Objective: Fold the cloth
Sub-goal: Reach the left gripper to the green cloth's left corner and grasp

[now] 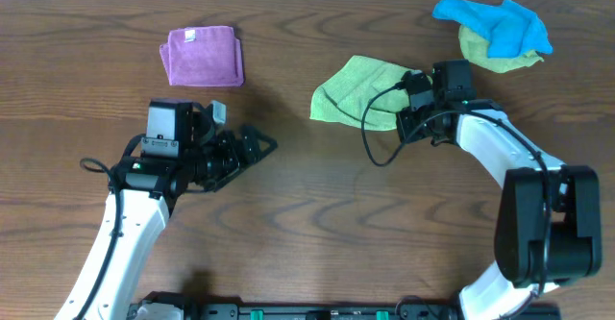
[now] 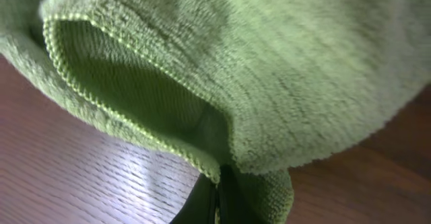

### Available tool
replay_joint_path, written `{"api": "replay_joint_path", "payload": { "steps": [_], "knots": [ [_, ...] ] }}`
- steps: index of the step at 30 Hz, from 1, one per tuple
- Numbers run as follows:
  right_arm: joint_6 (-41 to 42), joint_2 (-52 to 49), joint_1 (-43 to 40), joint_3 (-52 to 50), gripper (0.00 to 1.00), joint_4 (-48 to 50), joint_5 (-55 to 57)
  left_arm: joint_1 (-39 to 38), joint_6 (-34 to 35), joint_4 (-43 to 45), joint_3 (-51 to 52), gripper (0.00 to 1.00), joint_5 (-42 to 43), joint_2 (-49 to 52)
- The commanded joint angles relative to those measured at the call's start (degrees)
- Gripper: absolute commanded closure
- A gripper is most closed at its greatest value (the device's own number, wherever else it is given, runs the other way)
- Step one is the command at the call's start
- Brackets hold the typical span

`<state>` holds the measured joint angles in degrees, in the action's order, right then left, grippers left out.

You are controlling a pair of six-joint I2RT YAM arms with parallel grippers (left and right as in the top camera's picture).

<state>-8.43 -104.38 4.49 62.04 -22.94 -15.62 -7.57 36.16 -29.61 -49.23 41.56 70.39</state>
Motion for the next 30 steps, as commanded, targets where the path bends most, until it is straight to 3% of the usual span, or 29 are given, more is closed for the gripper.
{"api": "replay_joint_path", "payload": {
  "steps": [1,5,13,22,30],
  "knots": [
    [8.4,4.2,0.6,0.5,0.99,0.3,-0.2,-0.1,4.9,3.4,-1.1,0.04,-1.2,0.5],
    [14.2,7.9,0.6,0.5,0.99,0.4,1.7,-0.1,9.0,9.2,-1.1,0.04,-1.4,4.3],
    [24.8,12.0,0.5,0.5,0.99,-0.6,2.1,-0.2,9.4,21.7,-1.1,0.04,5.4,19.1],
    [29.7,12.2,0.5,0.5,0.99,-4.6,2.1,-2.1,15.3,39.6,-1.4,0.00,8.0,30.1],
    [29.6,12.2,0.5,0.5,0.99,-5.9,1.6,-3.9,13.5,40.2,-6.4,0.00,4.8,36.4]
  ]
}}
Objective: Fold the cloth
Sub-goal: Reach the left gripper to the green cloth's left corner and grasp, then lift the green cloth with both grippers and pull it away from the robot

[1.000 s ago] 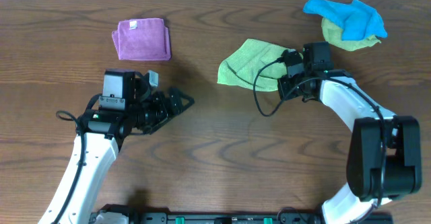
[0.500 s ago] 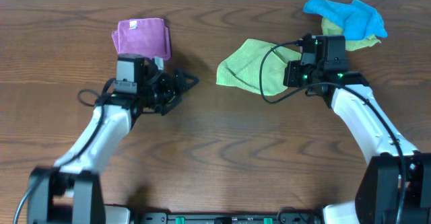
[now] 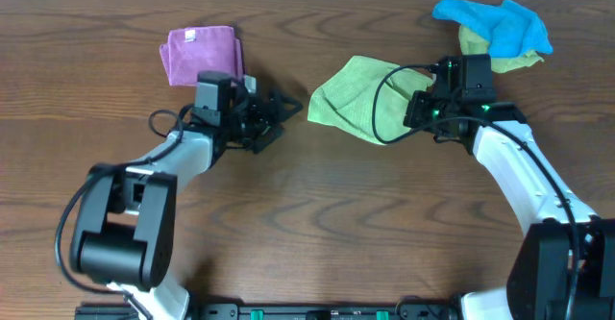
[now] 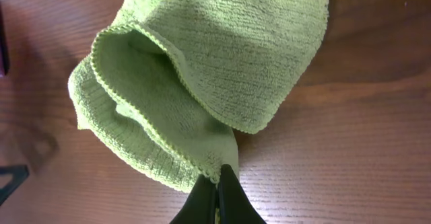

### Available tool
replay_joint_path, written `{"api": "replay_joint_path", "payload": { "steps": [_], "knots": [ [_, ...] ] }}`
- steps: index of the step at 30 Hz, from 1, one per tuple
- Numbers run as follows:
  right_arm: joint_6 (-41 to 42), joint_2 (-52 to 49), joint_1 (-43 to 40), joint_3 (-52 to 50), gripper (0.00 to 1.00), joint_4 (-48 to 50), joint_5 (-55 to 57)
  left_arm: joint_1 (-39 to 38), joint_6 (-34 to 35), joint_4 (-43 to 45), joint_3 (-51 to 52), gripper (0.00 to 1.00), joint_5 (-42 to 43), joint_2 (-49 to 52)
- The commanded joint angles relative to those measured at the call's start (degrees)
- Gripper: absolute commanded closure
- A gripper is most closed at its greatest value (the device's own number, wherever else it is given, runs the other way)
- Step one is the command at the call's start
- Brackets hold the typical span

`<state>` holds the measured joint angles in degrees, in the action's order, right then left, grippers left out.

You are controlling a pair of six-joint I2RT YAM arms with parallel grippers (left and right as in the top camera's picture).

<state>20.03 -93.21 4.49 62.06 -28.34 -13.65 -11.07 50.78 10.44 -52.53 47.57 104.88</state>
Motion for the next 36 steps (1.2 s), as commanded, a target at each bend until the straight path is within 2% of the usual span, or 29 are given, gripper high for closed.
{"api": "replay_joint_path", "payload": {
  "steps": [1,8,19,36],
  "knots": [
    [1.2,1.0,0.5,0.5,0.99,-0.9,-0.3,-0.5,-1.4,0.1,-4.4,0.01,-1.6,3.0],
    [1.2,1.0,0.5,0.5,0.99,-1.5,-0.3,-0.6,-2.4,0.1,-11.5,0.04,-1.9,9.8],
    [1.2,1.0,0.5,0.5,0.99,-1.4,-1.2,-1.7,-2.8,0.2,-18.9,0.04,-1.3,16.9],
    [1.2,1.0,0.5,0.5,0.99,-1.3,-1.2,-5.2,-1.6,0.2,-20.2,0.04,-1.4,20.0]
  ]
}}
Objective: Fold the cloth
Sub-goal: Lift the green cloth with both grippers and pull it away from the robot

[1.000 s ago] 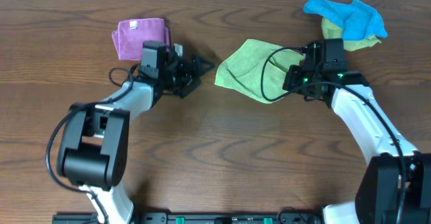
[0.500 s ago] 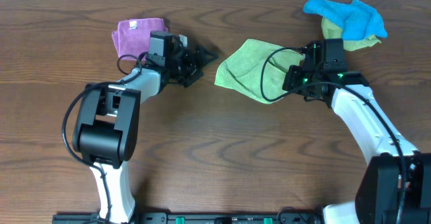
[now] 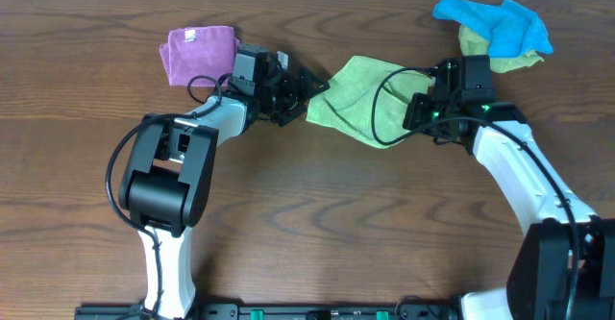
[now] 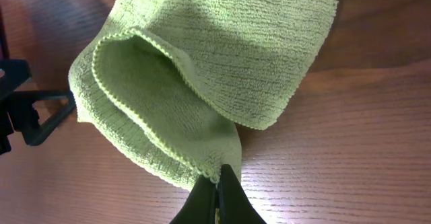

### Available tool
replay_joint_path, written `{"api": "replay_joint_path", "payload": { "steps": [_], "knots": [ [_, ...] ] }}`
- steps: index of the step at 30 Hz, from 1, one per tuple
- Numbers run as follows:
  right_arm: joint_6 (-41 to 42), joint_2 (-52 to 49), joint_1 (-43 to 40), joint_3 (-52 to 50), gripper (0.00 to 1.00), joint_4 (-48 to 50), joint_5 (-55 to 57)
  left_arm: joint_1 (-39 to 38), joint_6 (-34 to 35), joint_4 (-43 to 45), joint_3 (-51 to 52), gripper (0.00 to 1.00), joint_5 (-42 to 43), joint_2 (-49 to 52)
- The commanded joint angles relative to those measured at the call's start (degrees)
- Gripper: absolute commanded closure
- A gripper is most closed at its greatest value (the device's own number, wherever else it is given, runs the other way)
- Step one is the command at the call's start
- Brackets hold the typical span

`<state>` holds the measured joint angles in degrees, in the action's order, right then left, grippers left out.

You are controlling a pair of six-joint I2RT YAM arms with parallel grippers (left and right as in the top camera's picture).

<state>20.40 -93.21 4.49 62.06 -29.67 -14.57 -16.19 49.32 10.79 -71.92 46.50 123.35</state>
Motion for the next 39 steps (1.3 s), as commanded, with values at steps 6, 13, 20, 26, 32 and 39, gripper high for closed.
{"api": "replay_joint_path", "payload": {
  "steps": [6,13,20,26,32,39],
  "knots": [
    [0.8,1.0,0.5,0.5,0.99,0.0,-0.3,-1.5,1.1,-0.2,-0.8,0.03,-0.3,1.5],
    [0.8,1.0,0.5,0.5,0.99,0.0,-0.3,-4.4,1.0,-0.2,-0.8,0.07,-0.3,1.5],
    [0.8,1.0,0.5,0.5,0.99,0.0,-0.3,-4.6,1.0,-0.2,-0.8,0.72,-0.3,1.5],
    [0.8,1.0,0.5,0.5,0.99,0.0,-0.3,-4.4,1.0,1.6,-0.8,0.94,2.4,1.5],
    [0.7,1.7,0.5,0.5,0.99,0.0,-0.3,-2.0,2.2,4.7,-2.6,0.94,7.4,0.7],
    [0.6,7.0,0.5,0.5,0.99,3.2,-0.3,2.2,3.6,4.5,-7.5,0.95,10.1,-3.4]
  ]
}}
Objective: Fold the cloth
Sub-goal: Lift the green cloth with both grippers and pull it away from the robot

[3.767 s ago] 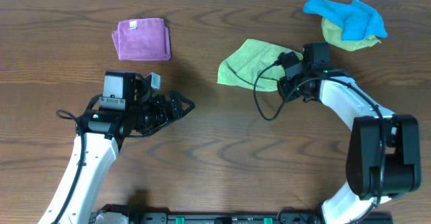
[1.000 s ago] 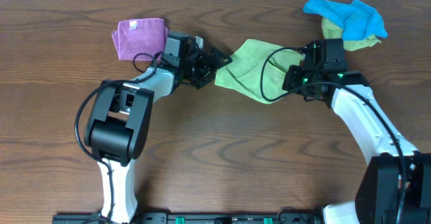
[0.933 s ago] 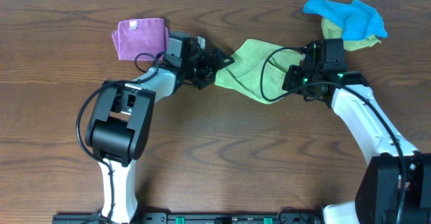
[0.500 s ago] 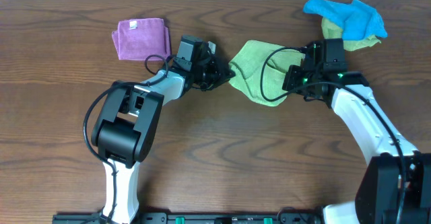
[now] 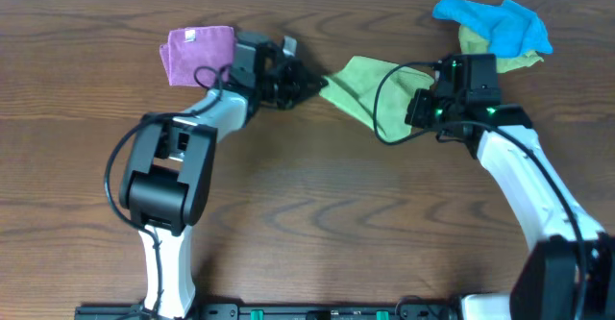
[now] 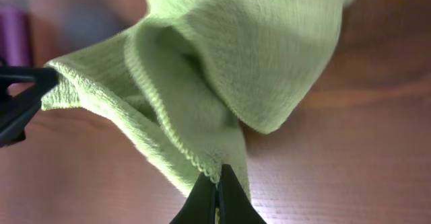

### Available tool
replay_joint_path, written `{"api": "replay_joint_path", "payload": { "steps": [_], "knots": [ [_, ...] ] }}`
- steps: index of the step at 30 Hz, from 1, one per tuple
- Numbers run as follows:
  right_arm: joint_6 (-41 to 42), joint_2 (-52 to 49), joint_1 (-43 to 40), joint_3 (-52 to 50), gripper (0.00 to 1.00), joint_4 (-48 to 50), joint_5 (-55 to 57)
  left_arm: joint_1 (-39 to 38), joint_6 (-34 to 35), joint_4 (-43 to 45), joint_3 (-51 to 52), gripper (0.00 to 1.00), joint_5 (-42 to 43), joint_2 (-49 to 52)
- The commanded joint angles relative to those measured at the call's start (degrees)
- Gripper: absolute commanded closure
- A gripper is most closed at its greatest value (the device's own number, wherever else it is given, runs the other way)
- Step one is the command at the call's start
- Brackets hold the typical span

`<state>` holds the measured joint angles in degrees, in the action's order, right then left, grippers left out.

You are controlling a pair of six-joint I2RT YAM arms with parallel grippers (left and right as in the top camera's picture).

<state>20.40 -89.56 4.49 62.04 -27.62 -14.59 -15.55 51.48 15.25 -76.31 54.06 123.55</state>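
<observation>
The green cloth [image 5: 357, 87] lies bunched at the table's back middle, drawn to a point at its left end. My left gripper [image 5: 313, 86] sits on that left corner, fingers closed together on it. In the right wrist view the cloth [image 6: 269, 56] hangs in loose folds, with a left finger [image 6: 23, 99] at its far corner. My right gripper [image 6: 217, 178] is shut on the hemmed right edge, and it sits at the cloth's right end [image 5: 415, 110] in the overhead view.
A folded purple cloth [image 5: 199, 53] lies just left of the left gripper. A blue cloth [image 5: 495, 24] is heaped on a yellow-green one [image 5: 519, 62] at the back right. The right arm's cable [image 5: 382, 109] loops over the green cloth. Bare wooden table [image 5: 317, 214] stretches toward the front.
The left gripper, then open just short of the cloth's left edge, now has its fingers closed on the left corner. That corner has shifted back and is drawn to a point.
The right gripper held the green cloth's right edge at every moment. The left gripper was first open at the table's left front, then near the purple cloth, then open beside the cloth's left edge, and now grips its left corner.
</observation>
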Motion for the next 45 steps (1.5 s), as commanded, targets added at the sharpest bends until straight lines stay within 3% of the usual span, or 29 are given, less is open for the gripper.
{"api": "replay_joint_path", "payload": {
  "steps": [1,19,33,45],
  "knots": [
    [0.6,4.1,0.5,0.5,0.99,1.8,-0.3,2.1,2.1,0.0,-4.0,0.94,2.8,-4.3],
    [6.8,4.9,0.5,1.6,0.99,20.4,2.2,6.6,6.6,-0.4,-13.2,0.94,-1.9,-10.2],
    [0.8,-12.7,0.3,22.0,0.99,16.9,4.3,6.7,5.1,0.1,-13.2,0.94,-12.3,-9.6],
    [-3.3,-13.5,0.2,27.5,0.99,8.7,5.3,8.5,3.4,-0.9,-15.3,0.94,-1.2,-9.6]
  ]
}}
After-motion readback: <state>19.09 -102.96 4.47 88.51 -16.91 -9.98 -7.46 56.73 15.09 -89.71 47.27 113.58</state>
